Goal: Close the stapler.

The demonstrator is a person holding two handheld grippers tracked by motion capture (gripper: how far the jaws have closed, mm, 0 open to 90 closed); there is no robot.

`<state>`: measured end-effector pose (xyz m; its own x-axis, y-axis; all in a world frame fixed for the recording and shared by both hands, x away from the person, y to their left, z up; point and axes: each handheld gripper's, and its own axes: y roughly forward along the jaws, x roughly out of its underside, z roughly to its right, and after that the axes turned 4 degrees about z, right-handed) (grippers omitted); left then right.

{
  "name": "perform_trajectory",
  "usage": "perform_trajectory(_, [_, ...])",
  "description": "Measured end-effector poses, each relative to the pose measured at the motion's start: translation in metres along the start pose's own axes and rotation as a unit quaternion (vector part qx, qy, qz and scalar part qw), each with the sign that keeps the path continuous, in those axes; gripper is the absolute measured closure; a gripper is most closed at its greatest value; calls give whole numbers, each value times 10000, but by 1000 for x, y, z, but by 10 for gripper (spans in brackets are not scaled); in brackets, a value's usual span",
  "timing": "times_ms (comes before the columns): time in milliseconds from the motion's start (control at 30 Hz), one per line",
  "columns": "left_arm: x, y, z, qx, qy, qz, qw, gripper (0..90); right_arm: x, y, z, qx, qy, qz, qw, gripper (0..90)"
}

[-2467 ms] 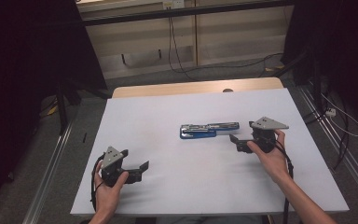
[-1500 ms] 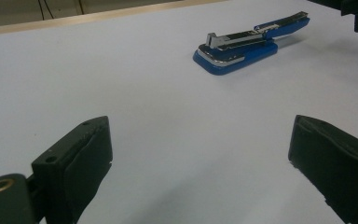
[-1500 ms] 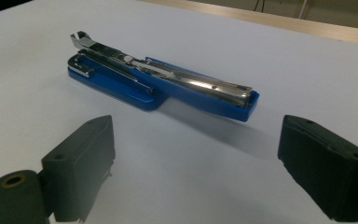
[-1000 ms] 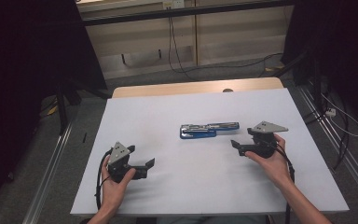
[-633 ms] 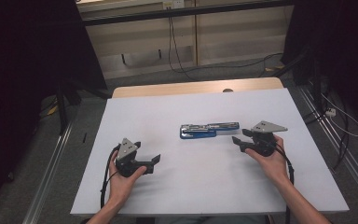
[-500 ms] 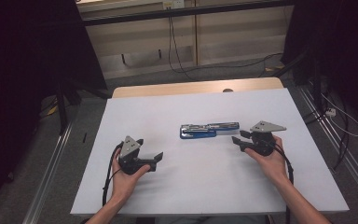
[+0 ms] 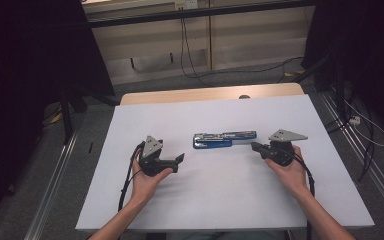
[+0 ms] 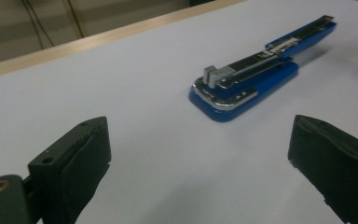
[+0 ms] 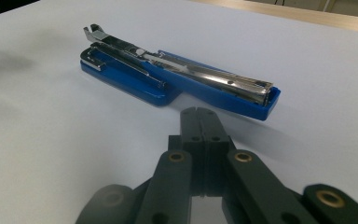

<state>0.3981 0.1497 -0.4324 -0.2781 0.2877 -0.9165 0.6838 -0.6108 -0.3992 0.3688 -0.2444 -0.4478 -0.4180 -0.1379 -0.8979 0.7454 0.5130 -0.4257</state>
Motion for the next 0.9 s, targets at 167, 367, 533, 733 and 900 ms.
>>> perform_trajectory(167, [-9, 9, 0, 106, -207, 11, 9997, 113, -1, 1, 0, 51, -46, -22, 10000, 900])
perform_trajectory(367, [-17, 21, 6, 176, -207, 74, 9996, 201, -1, 1, 2, 135, -73, -18, 9999, 900])
perform_trajectory(533, [-21, 34, 14, 493, -295, -79, 9983, 274, -1, 0, 4, 158, -63, -21, 9999, 900])
perform_trajectory(733, [-24, 44, 21, 790, -258, -230, 9963, 429, -2, 2, 5, 189, -92, -31, 9998, 900])
perform_trajectory(900, [-27, 54, 25, 969, -209, -261, 9947, 556, -2, 4, 5, 163, -63, -61, 9998, 900])
